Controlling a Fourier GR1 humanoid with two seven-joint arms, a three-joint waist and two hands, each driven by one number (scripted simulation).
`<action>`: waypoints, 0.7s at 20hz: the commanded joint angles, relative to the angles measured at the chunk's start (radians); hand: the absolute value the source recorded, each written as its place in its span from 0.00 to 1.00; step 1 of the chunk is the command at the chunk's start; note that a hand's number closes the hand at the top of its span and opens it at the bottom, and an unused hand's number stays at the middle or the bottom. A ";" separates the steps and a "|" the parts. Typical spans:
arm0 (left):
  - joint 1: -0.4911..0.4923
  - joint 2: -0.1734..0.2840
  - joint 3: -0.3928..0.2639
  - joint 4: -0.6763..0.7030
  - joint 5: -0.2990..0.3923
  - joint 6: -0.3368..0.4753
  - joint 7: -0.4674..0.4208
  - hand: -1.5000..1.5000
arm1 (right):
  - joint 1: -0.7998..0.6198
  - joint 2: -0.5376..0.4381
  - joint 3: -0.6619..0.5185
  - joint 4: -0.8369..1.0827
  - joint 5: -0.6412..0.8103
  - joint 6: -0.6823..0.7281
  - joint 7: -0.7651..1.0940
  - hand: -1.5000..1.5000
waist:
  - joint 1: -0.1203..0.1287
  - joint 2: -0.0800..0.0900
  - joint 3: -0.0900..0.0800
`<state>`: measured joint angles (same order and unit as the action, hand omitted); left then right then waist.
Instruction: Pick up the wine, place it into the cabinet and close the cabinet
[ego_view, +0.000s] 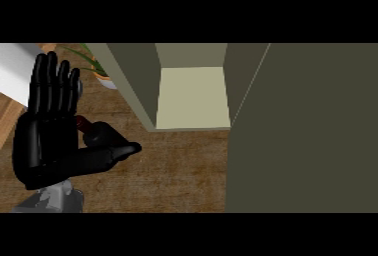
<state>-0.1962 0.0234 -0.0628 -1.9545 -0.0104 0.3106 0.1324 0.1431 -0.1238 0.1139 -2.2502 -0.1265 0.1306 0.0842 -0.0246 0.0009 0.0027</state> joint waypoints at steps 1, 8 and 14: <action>-0.076 -0.022 -0.095 0.012 -0.006 0.156 0.064 0.00 | 0.010 -0.017 0.039 -0.136 -0.053 0.008 0.150 0.00 | 0.012 -0.003 -0.003; -0.278 -0.023 -0.192 0.084 -0.109 0.335 0.222 0.00 | -0.004 -0.037 -0.028 -0.202 -0.129 0.011 0.240 0.00 | 0.017 -0.002 -0.002; -0.267 -0.023 -0.282 0.082 -0.119 0.412 0.196 0.00 | -0.076 -0.003 0.033 -0.245 -0.066 -0.052 0.347 0.00 | 0.018 -0.002 -0.003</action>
<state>-0.4369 0.0005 -0.3103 -1.9141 -0.1445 0.6734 0.3601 0.0733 -0.1312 0.1268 -2.4067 -0.2016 0.0977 0.3527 -0.0053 -0.0016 -0.0003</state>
